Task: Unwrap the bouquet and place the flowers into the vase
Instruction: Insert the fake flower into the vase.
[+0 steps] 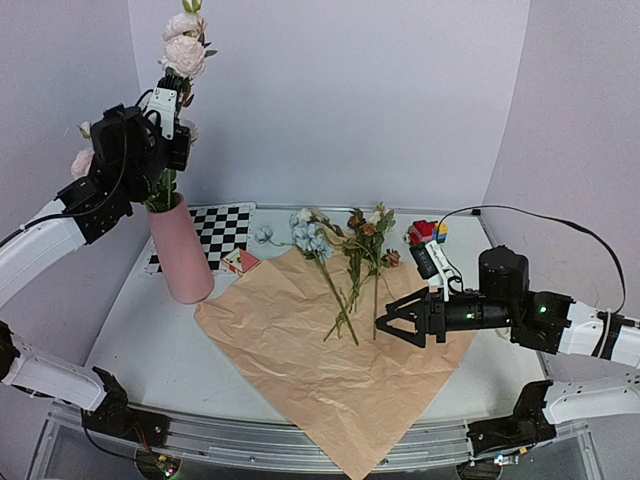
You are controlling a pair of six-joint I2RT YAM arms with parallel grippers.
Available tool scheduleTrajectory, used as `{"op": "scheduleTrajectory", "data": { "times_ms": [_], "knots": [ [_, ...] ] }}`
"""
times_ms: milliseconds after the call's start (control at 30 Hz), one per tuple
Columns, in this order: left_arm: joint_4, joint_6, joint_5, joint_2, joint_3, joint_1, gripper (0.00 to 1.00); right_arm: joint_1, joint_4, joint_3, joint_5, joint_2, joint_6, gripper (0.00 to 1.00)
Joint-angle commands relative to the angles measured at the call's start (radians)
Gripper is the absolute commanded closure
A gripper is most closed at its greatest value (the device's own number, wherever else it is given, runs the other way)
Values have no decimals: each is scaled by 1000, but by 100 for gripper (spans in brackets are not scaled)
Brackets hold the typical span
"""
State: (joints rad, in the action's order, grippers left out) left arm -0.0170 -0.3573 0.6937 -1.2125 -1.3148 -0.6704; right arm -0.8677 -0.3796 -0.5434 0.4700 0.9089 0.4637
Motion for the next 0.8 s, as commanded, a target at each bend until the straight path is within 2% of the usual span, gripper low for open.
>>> {"op": "scheduleTrajectory", "data": {
  "times_ms": [0, 267, 367, 467, 567, 633, 767],
  "knots": [
    [5, 152, -66, -8, 70, 57, 100, -6, -13, -44, 5, 1, -12, 12],
    [-57, 343, -15, -8, 206, 101, 100, -6, -10, -32, 3, -8, -9, 12],
    [-73, 393, -7, -12, 226, 101, 95, -5, -8, -29, 0, -9, -10, 12],
    [-112, 430, -1, -24, 218, 101, 73, -6, -9, -30, -2, -4, -8, 12],
    [-146, 460, -8, -20, 206, 101, 56, -6, -11, -31, -1, 2, -7, 12],
    [-162, 480, -28, -5, 202, 101, 48, -6, -13, -31, 0, 6, -7, 12],
    [-234, 537, -70, 26, 179, 101, 40, -5, -15, -32, 2, 12, -7, 12]
  ]
}}
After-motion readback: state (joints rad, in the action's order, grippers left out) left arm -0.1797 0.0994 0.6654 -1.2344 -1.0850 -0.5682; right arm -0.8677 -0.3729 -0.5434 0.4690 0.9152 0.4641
